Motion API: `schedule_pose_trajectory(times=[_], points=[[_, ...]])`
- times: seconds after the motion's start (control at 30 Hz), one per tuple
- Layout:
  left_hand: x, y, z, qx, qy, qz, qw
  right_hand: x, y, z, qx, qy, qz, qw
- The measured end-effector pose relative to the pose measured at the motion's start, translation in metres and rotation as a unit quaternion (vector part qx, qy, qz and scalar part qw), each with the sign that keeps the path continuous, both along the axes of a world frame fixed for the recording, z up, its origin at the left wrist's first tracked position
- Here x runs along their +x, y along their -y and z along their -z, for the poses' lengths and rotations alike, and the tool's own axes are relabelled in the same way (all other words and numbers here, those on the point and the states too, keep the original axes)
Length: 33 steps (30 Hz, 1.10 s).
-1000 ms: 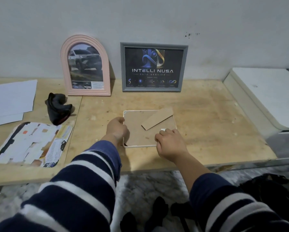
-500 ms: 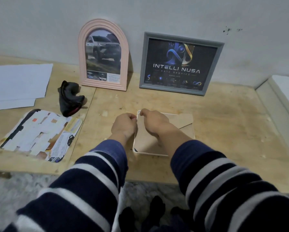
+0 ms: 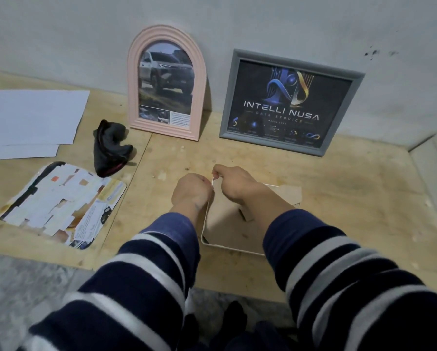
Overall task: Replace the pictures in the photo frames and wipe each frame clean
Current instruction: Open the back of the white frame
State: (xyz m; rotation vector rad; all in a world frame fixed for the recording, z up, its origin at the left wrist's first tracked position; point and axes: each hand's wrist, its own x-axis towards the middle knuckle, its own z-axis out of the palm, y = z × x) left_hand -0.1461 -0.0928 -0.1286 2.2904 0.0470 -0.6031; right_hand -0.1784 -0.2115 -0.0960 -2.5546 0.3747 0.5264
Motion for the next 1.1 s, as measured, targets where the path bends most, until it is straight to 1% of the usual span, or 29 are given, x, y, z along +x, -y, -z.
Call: schedule_pose_trajectory(times=[0.13,0.27,0.33,0.7,0.87,0.93,1.03,1.1], points=[[0.000,0.000,0.001,-0.022,-0.018,-0.013,1.000,0.009,-0.003,-0.003,0.005,-0.016,-0.010,1.000],[0.000,-0.006,0.007,-0.113,-0.069,-0.040,0.990,0.012,-0.004,0.000,0.013,-0.011,0.003,1.000],[0.000,-0.009,0.010,-0.129,-0.078,-0.040,0.988,0.014,-0.005,0.001,0.016,-0.010,0.012,1.000],[-0.002,-0.007,-0.002,-0.078,-0.020,-0.006,0.997,0.019,-0.005,0.003,0.048,-0.001,0.058,0.997],[-0.007,0.001,-0.011,-0.044,-0.025,0.007,0.999,0.016,0.000,-0.001,0.066,0.040,0.111,0.991],[-0.008,0.004,-0.013,-0.039,-0.021,0.007,0.999,0.013,0.005,0.000,0.026,0.045,0.119,0.992],[-0.011,0.006,-0.014,-0.032,-0.013,-0.004,0.999,0.006,0.014,-0.002,-0.098,0.027,0.090,0.991],[-0.013,0.007,-0.014,-0.035,-0.015,-0.016,0.999,0.001,0.021,-0.002,-0.154,0.026,0.079,0.985]])
